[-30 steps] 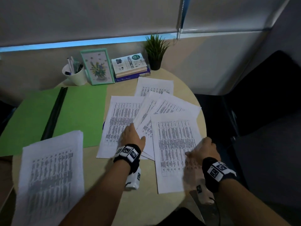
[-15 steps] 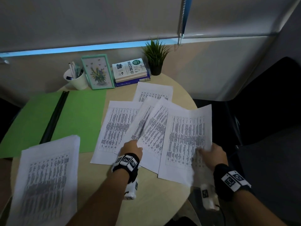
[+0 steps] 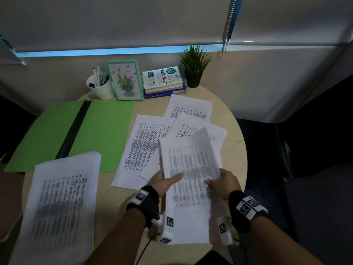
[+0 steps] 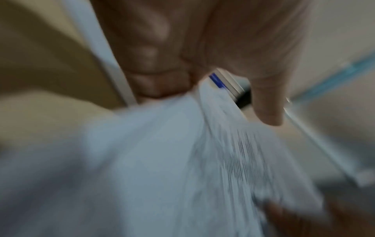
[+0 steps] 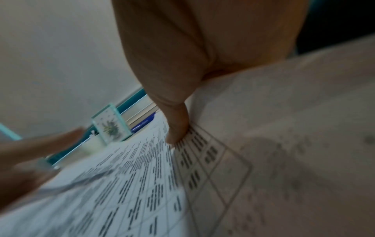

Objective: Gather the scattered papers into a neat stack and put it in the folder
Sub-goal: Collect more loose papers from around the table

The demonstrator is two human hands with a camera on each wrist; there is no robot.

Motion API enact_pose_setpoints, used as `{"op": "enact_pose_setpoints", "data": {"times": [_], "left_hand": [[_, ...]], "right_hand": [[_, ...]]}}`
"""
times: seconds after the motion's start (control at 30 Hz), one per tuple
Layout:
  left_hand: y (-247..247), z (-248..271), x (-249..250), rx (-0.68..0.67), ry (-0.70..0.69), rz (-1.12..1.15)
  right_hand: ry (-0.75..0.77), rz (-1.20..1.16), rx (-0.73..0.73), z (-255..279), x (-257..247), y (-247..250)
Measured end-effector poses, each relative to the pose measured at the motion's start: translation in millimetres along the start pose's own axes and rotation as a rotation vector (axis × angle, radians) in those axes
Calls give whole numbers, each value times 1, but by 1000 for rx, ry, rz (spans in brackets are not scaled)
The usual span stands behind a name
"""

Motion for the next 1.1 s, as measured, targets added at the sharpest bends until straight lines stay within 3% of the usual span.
{"op": "enact_pose_setpoints", "data": {"times": [0.1,0.2,0.3,0.47,0.83,0.97,1.1], "left_hand": [[-2,-6,6,219,-4,-373],[22,-13,-5,330,-41,-348],[65,-4,-37,459,-10,-300],[107,34,-80,639,95,-187],[115,41,-84,665,78,-82],[115,39,-86,666,56,-69],[117,38,-87,648,39,-56]], "right_hand": [[58,-89,-49,8,-15,-12],[6,-282,218,4,-18,5],[-155,-159,410,-20,-17,23],[-266,82,267,-61,-55,11],[-291,165,272,-81,-85,-4],[-305,92,229,-91,-82,-2],[-249,-5,276,-89,-75,-2]]}}
Point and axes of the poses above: each hand's wrist, its own z-axis away from the middle knuckle, its own y-axis out of the back of the hand, x = y × z, the point moved 4 cm from there along -z, towards the middle knuckle, and after that the axes turned 2 degrees about -x, right-handed, at the moved point
